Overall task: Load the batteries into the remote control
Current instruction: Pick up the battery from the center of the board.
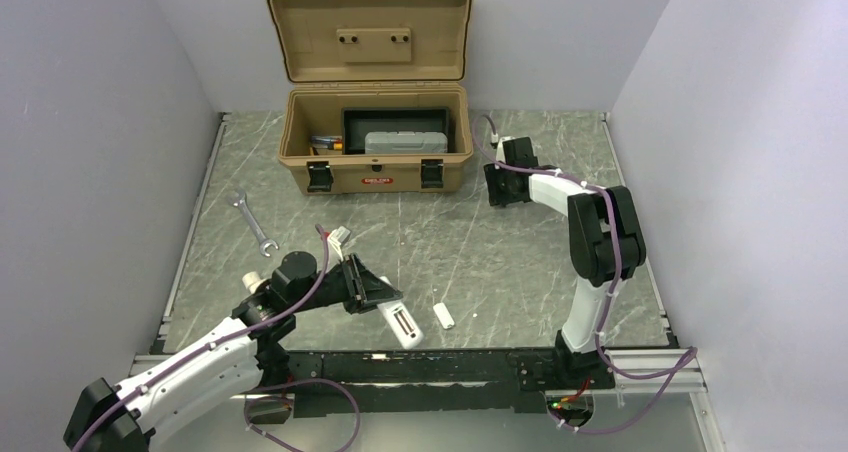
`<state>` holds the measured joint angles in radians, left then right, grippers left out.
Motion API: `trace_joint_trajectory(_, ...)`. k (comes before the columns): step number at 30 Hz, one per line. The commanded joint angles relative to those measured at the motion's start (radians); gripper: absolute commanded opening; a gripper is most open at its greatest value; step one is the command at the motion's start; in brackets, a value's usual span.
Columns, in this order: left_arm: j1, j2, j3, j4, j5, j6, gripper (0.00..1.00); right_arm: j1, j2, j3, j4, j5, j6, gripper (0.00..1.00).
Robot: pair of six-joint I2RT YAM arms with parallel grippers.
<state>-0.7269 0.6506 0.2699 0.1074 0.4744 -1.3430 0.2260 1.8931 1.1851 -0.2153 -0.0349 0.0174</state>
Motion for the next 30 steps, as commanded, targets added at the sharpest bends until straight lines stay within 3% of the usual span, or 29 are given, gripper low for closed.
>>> trace_joint_trajectory(1, 0.011, -0.005, 0.031, 0.038, 0.031, 0.02, 0.0, -0.004, 0.019, 0.037, 0.02, 0.004, -0.01, 0.45)
trace_joint_trajectory(8, 0.017, -0.001, 0.042, 0.028, 0.036, 0.026, 0.0, -0.007, 0.035, 0.051, -0.012, -0.003, -0.007, 0.4)
trace_joint_trajectory(15, 0.02, 0.011, 0.044, 0.04, 0.042, 0.025, 0.0, -0.008, 0.078, 0.085, -0.088, 0.005, 0.028, 0.2)
trace_joint_trajectory(19, 0.02, 0.01, 0.047, 0.034, 0.042, 0.03, 0.0, -0.008, 0.08, 0.08, -0.102, -0.014, 0.044, 0.0)
trace_joint_trajectory(25, 0.022, 0.002, 0.053, 0.004, 0.034, 0.042, 0.0, -0.007, -0.054, -0.005, -0.053, -0.091, 0.09, 0.0)
trace_joint_trajectory(30, 0.032, -0.016, 0.09, -0.072, 0.004, 0.087, 0.0, 0.002, -0.255, -0.059, -0.11, -0.134, 0.093, 0.0)
